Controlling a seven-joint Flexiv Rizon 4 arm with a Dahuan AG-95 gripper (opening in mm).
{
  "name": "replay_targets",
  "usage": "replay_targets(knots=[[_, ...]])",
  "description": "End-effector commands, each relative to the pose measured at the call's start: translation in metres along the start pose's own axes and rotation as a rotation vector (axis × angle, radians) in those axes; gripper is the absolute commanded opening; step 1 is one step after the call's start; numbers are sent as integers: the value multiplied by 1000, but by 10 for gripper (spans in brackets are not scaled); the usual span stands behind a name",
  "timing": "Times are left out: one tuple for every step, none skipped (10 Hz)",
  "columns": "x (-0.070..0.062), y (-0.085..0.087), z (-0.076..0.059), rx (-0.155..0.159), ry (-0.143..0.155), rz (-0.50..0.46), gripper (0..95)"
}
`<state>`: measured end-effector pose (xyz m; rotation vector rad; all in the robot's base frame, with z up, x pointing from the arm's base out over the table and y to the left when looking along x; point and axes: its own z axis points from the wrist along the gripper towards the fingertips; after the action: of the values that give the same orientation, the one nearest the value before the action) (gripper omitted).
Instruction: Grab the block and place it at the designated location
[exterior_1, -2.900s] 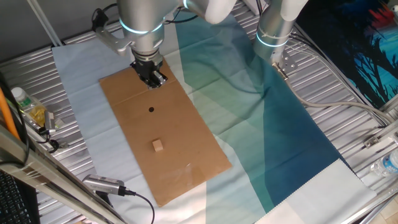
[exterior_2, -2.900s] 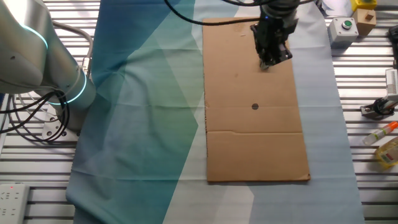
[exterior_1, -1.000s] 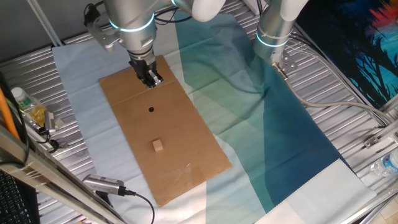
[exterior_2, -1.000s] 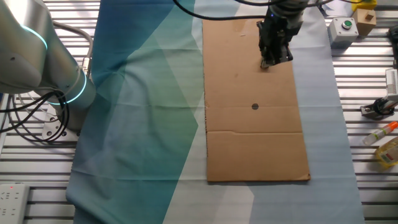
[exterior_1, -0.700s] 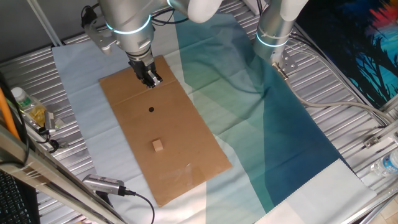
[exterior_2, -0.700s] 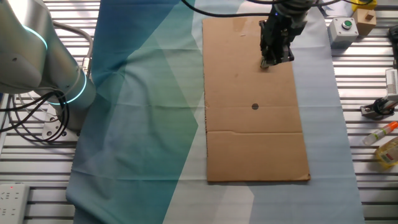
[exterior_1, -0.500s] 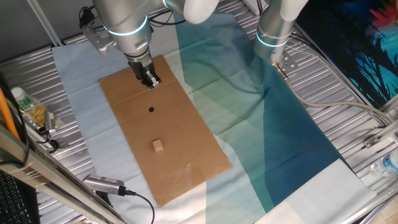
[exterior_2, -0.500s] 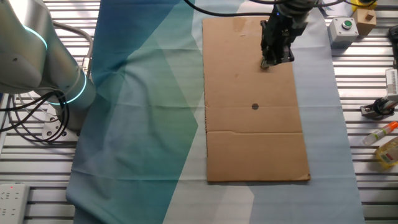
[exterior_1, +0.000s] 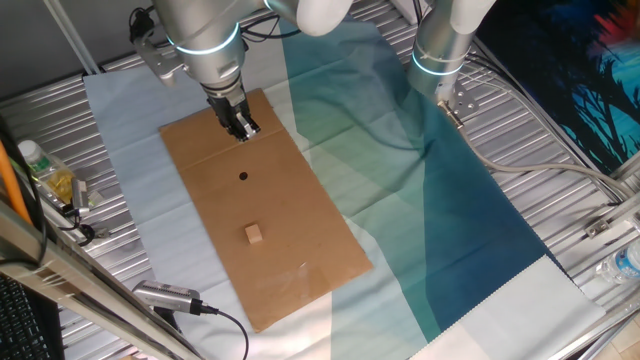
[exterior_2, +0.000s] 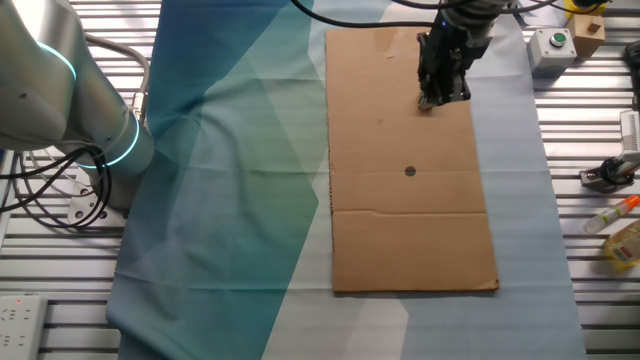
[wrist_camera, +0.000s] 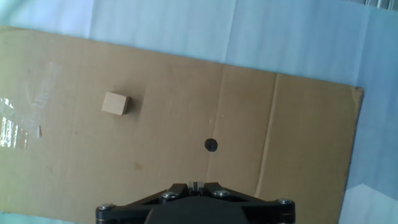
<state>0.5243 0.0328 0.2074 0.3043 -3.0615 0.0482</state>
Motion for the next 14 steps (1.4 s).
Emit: replay_targets(knots=[[1, 0, 0, 2, 3, 6, 0], [1, 0, 0, -1, -1, 5, 0], [1, 0, 0, -2, -2, -8, 0], [1, 0, 0, -2, -2, -17, 0], [1, 0, 0, -5, -3, -29, 0], [1, 0, 0, -9, -6, -26, 0], [1, 0, 0, -10, -7, -24, 0], [1, 0, 0, -9, -8, -19, 0], [1, 0, 0, -9, -10, -15, 0], [1, 0, 0, -9, -10, -14, 0], [1, 0, 0, -10, -11, -13, 0], [1, 0, 0, -12, -12, -15, 0], [1, 0, 0, -17, -11, -21, 0], [1, 0, 0, -22, -13, -46, 0]])
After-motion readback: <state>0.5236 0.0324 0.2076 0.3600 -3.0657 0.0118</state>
